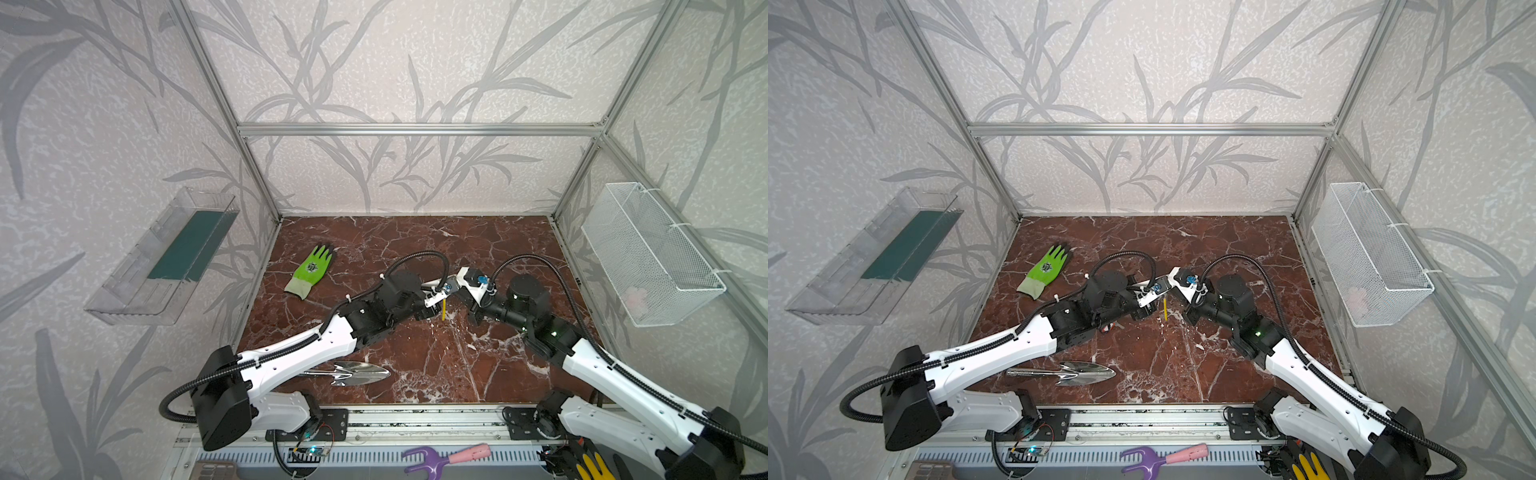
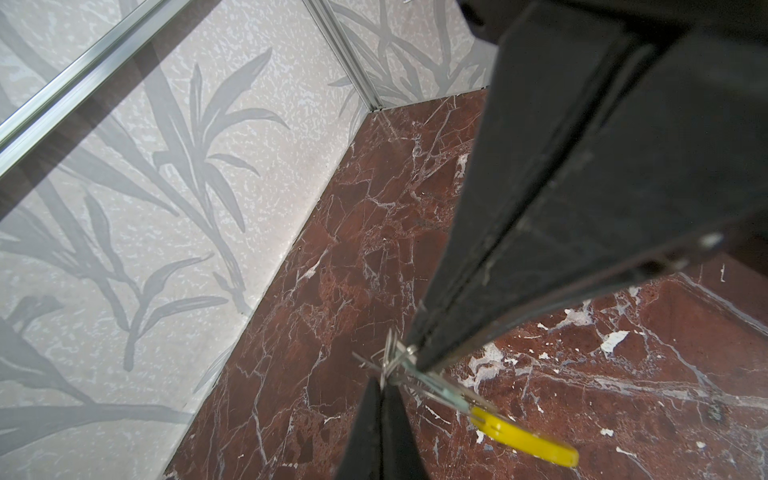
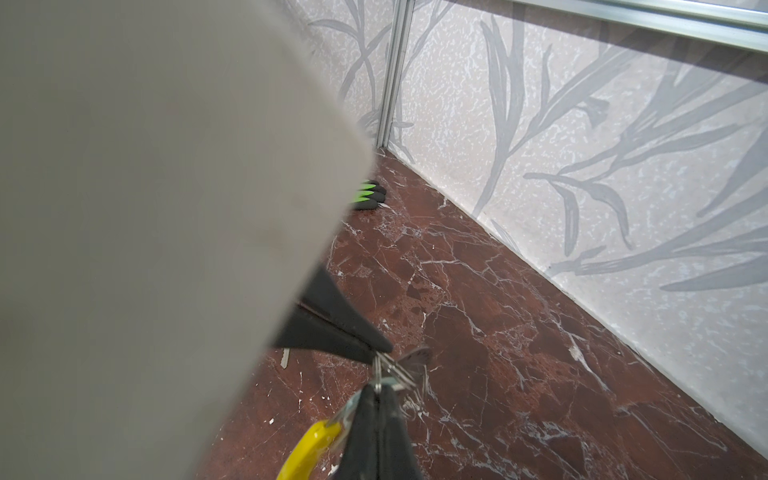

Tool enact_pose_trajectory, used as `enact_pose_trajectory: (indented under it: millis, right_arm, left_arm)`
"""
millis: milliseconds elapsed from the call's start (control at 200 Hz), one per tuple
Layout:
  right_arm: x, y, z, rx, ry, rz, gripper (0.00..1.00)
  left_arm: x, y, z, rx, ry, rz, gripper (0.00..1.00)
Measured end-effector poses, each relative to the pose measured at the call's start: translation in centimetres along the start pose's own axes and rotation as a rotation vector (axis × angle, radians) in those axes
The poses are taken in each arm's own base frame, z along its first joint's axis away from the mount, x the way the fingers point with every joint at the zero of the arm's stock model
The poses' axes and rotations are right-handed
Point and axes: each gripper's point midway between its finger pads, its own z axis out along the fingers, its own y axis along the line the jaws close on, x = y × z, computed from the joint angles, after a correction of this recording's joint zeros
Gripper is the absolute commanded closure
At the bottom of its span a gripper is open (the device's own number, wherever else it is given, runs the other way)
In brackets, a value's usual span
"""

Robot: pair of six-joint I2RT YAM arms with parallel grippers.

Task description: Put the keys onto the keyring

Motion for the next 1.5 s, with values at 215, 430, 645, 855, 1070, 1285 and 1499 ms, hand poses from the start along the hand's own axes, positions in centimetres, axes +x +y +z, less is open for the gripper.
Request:
enact_pose_trajectory:
  millis: [215,430,645,855,1070,1285,1499]
  right_arm:
    - [0.1,-0.4,0.0,0.031,0.008,0.014,1.00]
    - [0.2,-0.8,0.0,0.059,0.015,0.036,1.00]
    - [0.3,-0.9,0.1,0.068,0.017,0.057,1.00]
    - [0.4,-0.9,0.1,0.071,0.020,0.076,1.00]
    - [0.6,-0.9,0.1,0.076,0.025,0.091,1.00]
    - [1.6,-0.9,0.5,0.071,0.062,0.107,1.00]
    - [1.8,-0.7,0.6,0.062,0.069,0.113,1.00]
  left_arm:
    - [0.0,-0.1,0.0,0.004,-0.003,0.002,1.00]
    - [-0.3,0.0,-0.3,0.006,-0.017,0.009,1.00]
    - [-0.2,-0.2,-0.5,0.014,-0.021,0.019,1.00]
    - [-0.1,-0.4,-0.6,0.024,-0.026,0.020,1.00]
    - [-0.2,-0.6,-1.0,0.042,-0.040,0.024,1.00]
    - [-0.2,-1.3,-1.1,0.081,-0.049,0.026,1.00]
    - [0.0,-1.5,-1.1,0.098,-0.047,0.024,1.00]
